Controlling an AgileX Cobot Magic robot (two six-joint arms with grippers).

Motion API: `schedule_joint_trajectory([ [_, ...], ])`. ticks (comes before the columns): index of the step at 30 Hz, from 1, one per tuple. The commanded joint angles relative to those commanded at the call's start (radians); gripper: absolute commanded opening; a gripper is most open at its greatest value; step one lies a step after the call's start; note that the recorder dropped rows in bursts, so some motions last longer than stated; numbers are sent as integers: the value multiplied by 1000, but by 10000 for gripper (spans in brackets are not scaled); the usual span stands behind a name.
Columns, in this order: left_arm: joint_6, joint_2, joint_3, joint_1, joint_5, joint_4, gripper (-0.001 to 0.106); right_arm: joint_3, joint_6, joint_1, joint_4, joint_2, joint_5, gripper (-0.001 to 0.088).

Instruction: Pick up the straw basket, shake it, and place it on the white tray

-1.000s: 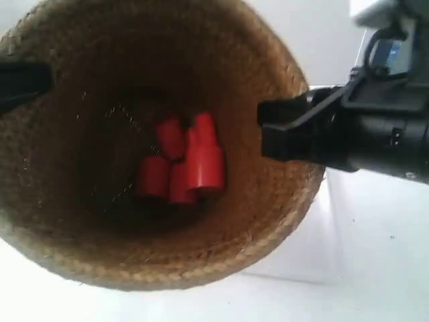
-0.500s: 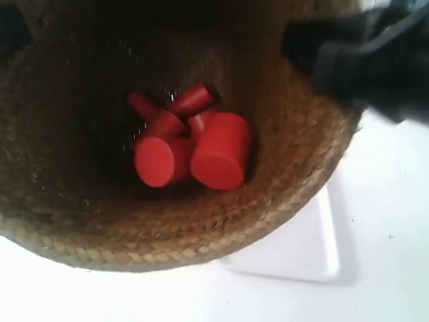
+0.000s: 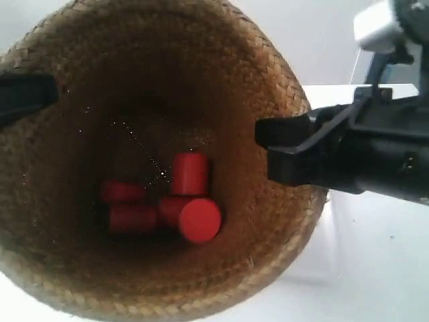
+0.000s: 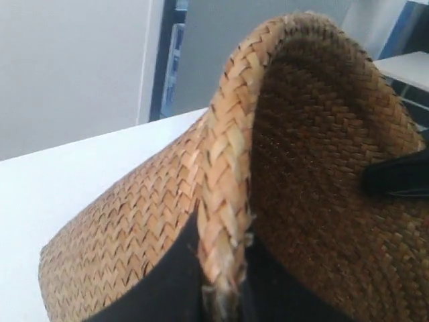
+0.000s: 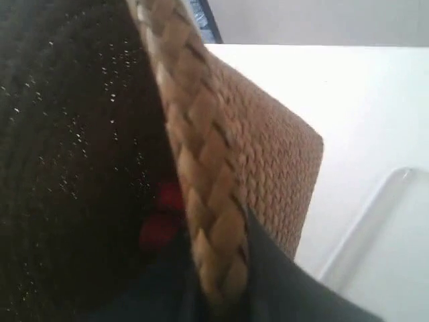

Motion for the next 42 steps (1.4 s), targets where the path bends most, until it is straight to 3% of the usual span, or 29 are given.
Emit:
schedule_joint_trajectory([
  [2, 14, -4, 30, 0, -79, 8, 0, 43, 0, -2, -56, -4, -89, 0],
  [5, 24, 66, 118, 0, -264, -2, 0, 139, 8, -12, -77, 118, -211, 0],
  [9, -92, 27, 56, 0, -55, 129, 0, 34, 47, -9, -19, 69, 76, 0],
  [11, -148, -16, 13, 0, -15, 134, 0, -4, 47, -5, -19, 4, 100, 0],
  [14, -124, -25, 40, 0, -112, 125, 0, 39, 50, -3, -119, -24, -63, 0],
  [17, -98, 50, 111, 0, -311, 118, 0, 117, 54, -5, -160, 81, -194, 0],
  [19, -134, 48, 79, 0, -208, 116, 0, 84, 115, 2, -81, 87, -149, 0],
  [21, -141, 13, 9, 0, -32, 122, 0, 15, 103, 23, -73, 29, -65, 0],
  [23, -193, -19, -36, 0, 15, 122, 0, -16, 93, 40, -82, -25, -60, 0],
  [25, -194, -24, -28, 0, -35, 131, 0, 6, 93, 40, -151, -44, -81, 0],
  [28, -149, 48, 71, 0, -236, 137, 0, 111, 112, 28, -201, 81, -124, 0],
  [30, -142, 84, 79, 0, -174, 137, 0, 102, 169, 28, -184, 124, -87, 0],
  [32, -110, 52, 30, 0, -17, 145, 0, 51, 168, 44, -176, 79, -14, 0],
  [34, -122, 12, -3, 0, 26, 135, 0, 7, 157, 58, -176, 9, -1, 0],
  [37, -94, 3, 27, 0, -64, 79, 0, 53, 157, 60, -216, -28, -80, 0],
  [40, 52, 82, 106, 0, -172, 26, 0, 163, 143, 49, -267, 97, -282, 0],
  [42, 20, 88, 72, 0, -115, 26, 0, 144, 195, 46, -225, 108, -294, 0],
])
